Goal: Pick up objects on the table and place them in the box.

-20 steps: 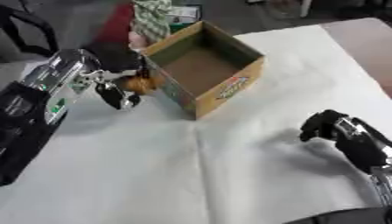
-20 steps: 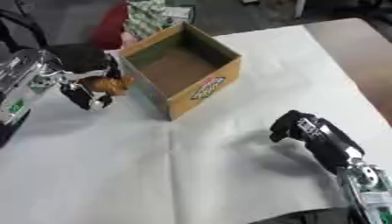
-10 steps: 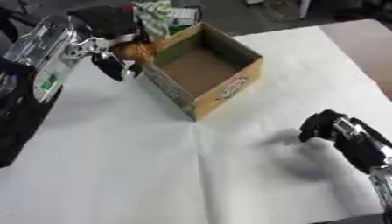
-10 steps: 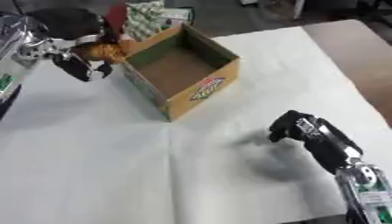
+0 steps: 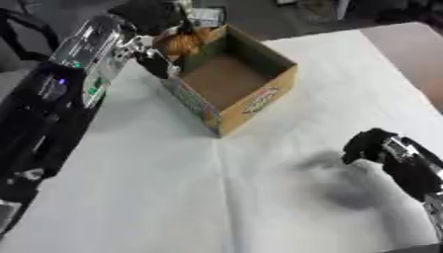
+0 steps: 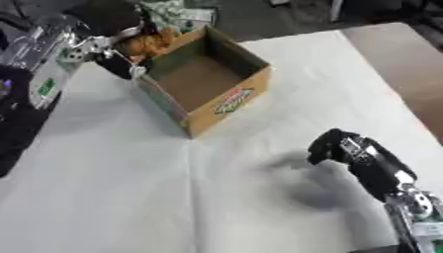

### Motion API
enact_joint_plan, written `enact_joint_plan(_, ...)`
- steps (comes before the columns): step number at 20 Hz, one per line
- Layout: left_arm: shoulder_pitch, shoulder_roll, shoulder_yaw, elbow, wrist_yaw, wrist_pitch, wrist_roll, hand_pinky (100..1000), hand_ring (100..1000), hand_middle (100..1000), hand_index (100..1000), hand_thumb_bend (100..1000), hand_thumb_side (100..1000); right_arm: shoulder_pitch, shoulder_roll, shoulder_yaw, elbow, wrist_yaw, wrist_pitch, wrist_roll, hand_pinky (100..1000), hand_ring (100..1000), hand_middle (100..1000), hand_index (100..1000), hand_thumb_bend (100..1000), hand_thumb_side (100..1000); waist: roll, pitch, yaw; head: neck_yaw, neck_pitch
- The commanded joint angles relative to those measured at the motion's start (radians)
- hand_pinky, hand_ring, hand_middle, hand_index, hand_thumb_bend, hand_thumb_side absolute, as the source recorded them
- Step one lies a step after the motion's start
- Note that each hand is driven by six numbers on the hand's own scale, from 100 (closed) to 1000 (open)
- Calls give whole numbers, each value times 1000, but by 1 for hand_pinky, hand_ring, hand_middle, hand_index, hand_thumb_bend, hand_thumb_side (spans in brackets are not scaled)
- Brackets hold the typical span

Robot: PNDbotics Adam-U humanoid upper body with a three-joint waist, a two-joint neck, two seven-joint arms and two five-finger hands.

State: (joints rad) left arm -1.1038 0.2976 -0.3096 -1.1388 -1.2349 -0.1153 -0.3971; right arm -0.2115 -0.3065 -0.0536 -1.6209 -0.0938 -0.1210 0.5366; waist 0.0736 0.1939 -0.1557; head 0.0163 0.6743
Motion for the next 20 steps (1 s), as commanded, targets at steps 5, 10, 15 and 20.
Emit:
enact_joint_plan(5, -36, -71, 74, 139, -117, 35, 153, 382, 236, 174, 313, 100, 192, -27, -12, 12, -8, 0, -3, 17, 618, 590, 575, 613, 100, 896, -5, 0, -32, 37, -26)
enact_joint_plan(10, -25, -107, 102, 221, -169, 50, 245, 396, 240, 180, 318, 100, 200, -38, -13, 17, -8, 1, -4, 23, 617, 590, 575, 613, 100, 897, -4, 12, -53, 51, -34)
enact_joint_plan(15, -9, -132, 113, 270, -199, 57, 304, 415, 258, 199, 338, 100, 201, -43, -10, 19, -7, 2, -5, 27, 617, 590, 575, 613, 100, 901, -3, 19, -63, 58, -40)
enact_joint_plan(20, 13, -156, 110, 303, -227, 63, 337, 447, 306, 246, 383, 100, 172, -44, -9, 19, -7, 2, -4, 29, 617, 590, 575, 613, 100, 902, -3, 22, -68, 59, -44)
